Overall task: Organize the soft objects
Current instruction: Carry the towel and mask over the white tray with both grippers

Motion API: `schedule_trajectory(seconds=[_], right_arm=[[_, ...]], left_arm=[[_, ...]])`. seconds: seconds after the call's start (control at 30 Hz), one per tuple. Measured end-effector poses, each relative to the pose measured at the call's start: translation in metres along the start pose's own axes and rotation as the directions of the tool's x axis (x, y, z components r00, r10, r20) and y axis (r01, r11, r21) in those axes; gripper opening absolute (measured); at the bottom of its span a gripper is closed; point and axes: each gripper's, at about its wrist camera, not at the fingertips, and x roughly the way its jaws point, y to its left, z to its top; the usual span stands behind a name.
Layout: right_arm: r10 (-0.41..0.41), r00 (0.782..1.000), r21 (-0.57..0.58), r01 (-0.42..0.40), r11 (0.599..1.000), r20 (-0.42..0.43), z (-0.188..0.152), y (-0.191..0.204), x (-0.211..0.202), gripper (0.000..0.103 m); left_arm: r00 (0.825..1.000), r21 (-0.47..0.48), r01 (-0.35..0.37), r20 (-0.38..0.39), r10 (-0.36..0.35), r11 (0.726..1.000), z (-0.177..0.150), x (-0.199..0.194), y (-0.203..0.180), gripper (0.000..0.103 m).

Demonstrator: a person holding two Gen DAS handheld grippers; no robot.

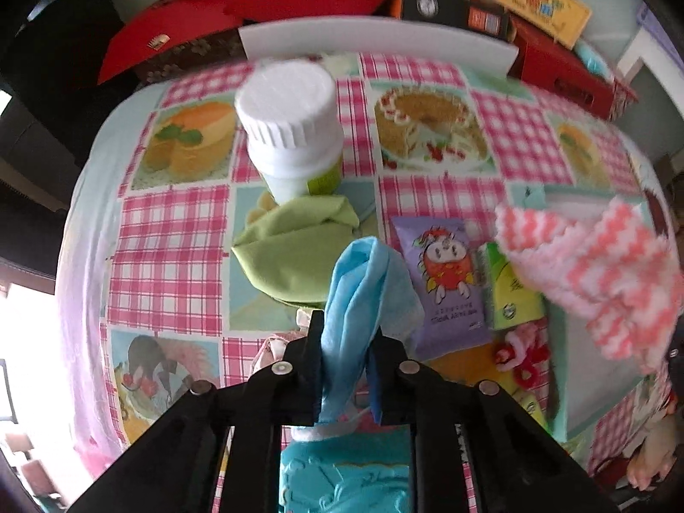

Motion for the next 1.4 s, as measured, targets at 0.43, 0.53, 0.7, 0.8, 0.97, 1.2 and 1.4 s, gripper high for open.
schedule_trajectory(seconds=[0.43,0.53,0.7,0.8,0.97,1.2,1.4], right_arm=[[0.029,0.995,-0.006,-0.028,1.0,0.099,0.009,0.003,-0.029,0.011],[0.023,0.99,-0.014,-0.021,1.0,0.142,0.013,0.005,-0.042,0.011],[0.011,0.975,-0.017,-0.007,1.0,0.22,0.02,0.004,-0.069,0.011],[-0.002,0.962,-0.013,0.006,1.0,0.272,0.023,0.001,-0.09,0.011],[-0.068,0.934,-0.001,0.073,0.997,0.35,0.026,-0.011,-0.123,0.011],[-0.231,0.897,0.061,0.225,0.972,0.377,0.025,-0.044,-0.156,0.011],[-0.349,0.858,0.139,0.32,0.937,0.377,0.023,-0.076,-0.177,0.011]], left_arm=[[0.95,-0.103,0.066,0.311,-0.031,0.993,-0.014,-0.102,0.0,0.013],[0.922,-0.115,0.097,0.385,-0.045,0.989,-0.018,-0.128,-0.011,0.014],[0.887,-0.095,0.149,0.453,-0.091,0.984,-0.017,-0.151,-0.04,0.014],[0.866,-0.066,0.169,0.487,-0.116,0.983,-0.017,-0.162,-0.058,0.014],[0.836,-0.008,0.191,0.526,-0.158,0.982,-0.018,-0.174,-0.091,0.014],[0.837,0.049,0.223,0.503,-0.217,0.974,-0.016,-0.164,-0.132,0.014],[0.847,0.089,0.247,0.464,-0.26,0.965,-0.009,-0.144,-0.164,0.014]])
